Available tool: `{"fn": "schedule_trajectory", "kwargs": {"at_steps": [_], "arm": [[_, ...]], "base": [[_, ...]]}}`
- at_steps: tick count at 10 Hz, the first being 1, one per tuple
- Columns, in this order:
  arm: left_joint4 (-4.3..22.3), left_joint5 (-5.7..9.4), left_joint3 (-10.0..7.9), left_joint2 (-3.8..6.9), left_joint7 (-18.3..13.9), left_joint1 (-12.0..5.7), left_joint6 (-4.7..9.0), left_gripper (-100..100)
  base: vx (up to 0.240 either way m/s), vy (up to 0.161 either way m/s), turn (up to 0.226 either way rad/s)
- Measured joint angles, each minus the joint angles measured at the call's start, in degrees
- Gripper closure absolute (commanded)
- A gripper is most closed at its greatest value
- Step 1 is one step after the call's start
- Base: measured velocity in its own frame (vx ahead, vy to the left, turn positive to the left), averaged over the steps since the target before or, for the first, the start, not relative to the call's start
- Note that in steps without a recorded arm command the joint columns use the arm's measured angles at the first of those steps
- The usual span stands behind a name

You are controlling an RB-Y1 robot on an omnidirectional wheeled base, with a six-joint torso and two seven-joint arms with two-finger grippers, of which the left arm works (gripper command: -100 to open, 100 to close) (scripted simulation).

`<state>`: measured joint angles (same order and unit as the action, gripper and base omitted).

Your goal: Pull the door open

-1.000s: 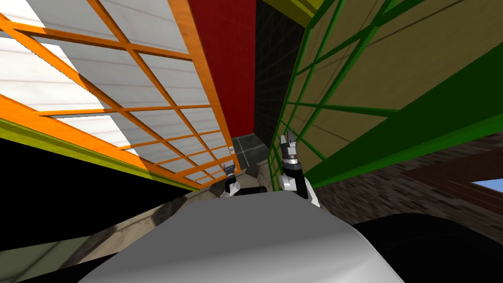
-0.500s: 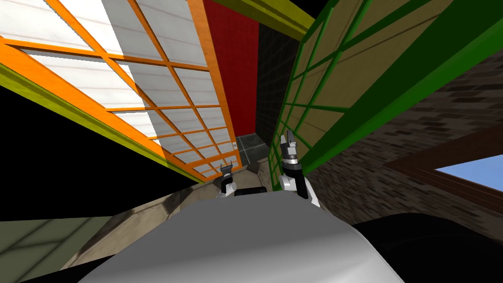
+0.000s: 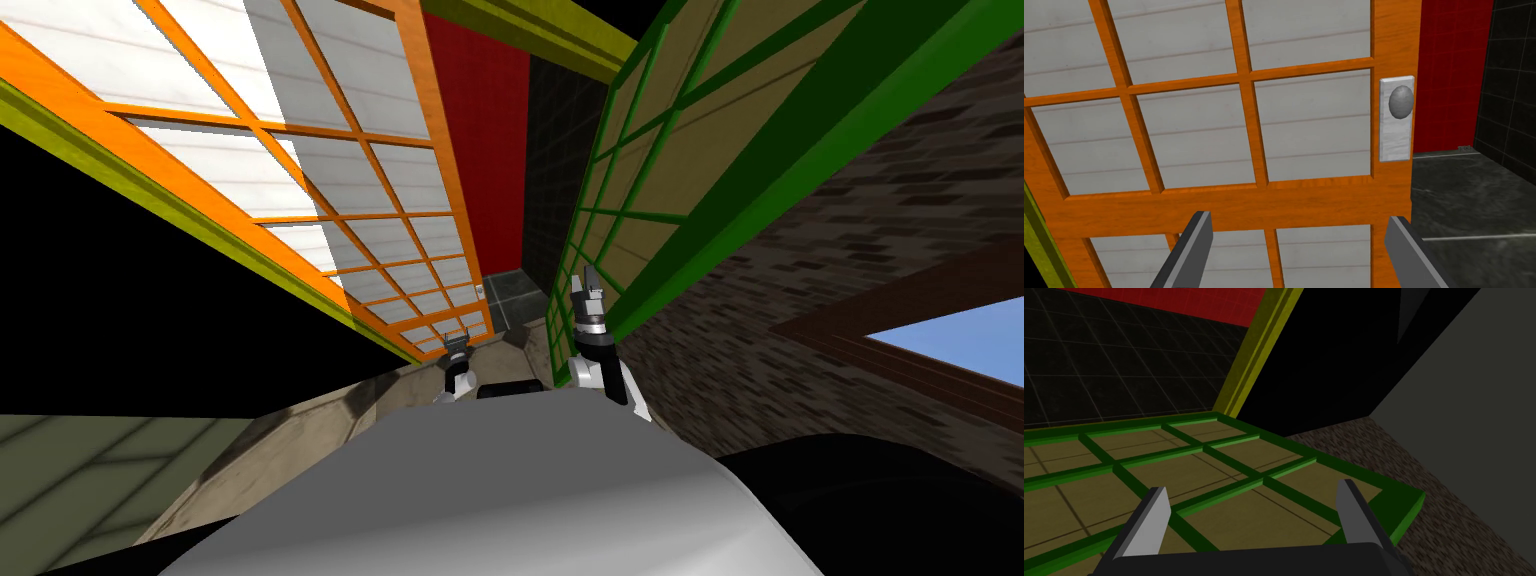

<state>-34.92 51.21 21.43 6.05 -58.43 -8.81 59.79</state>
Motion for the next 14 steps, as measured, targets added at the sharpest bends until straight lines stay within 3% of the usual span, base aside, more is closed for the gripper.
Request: {"fn": "schedule_trajectory", "kwargs": {"at_steps": [3, 4, 5, 6, 8, 9, 11, 12, 14], "arm": [[-0.2, -0.60, 0.10, 3.58, -0.7, -0.07, -0.17, -100], [-1.3, -0.73, 0.06, 5.00, -0.6, 0.37, -0.58, -100], [0.3, -0.95, 0.20, 5.34, -1.2, -0.38, -0.21, -100], [-1.4, -0.98, 0.09, 6.51, -0.9, 0.33, -0.66, -100], [0.3, -1.21, 0.23, 7.03, -1.5, -0.53, -0.36, -100], [1.7, -1.47, 0.39, 7.93, -2.5, -1.35, 0.04, -100], [0.8, -1.73, 0.42, 10.09, -2.9, -0.93, -0.41, -100], [0.4, -1.55, 0.43, 10.46, -3.3, -1.03, -1.22, -100], [0.9, -1.21, 0.50, 9.80, -4.3, -1.60, -1.93, -100]], "base": [[-0.177, 0.015, 0.061], [-0.112, 0.005, 0.017], [-0.089, 0.006, 0.025], [-0.063, 0.000, 0.027], [-0.030, -0.004, 0.021], [-0.050, -0.006, 0.037], [0.021, -0.001, 0.026], [0.171, -0.010, -0.020], [0.183, -0.013, -0.064]]}}
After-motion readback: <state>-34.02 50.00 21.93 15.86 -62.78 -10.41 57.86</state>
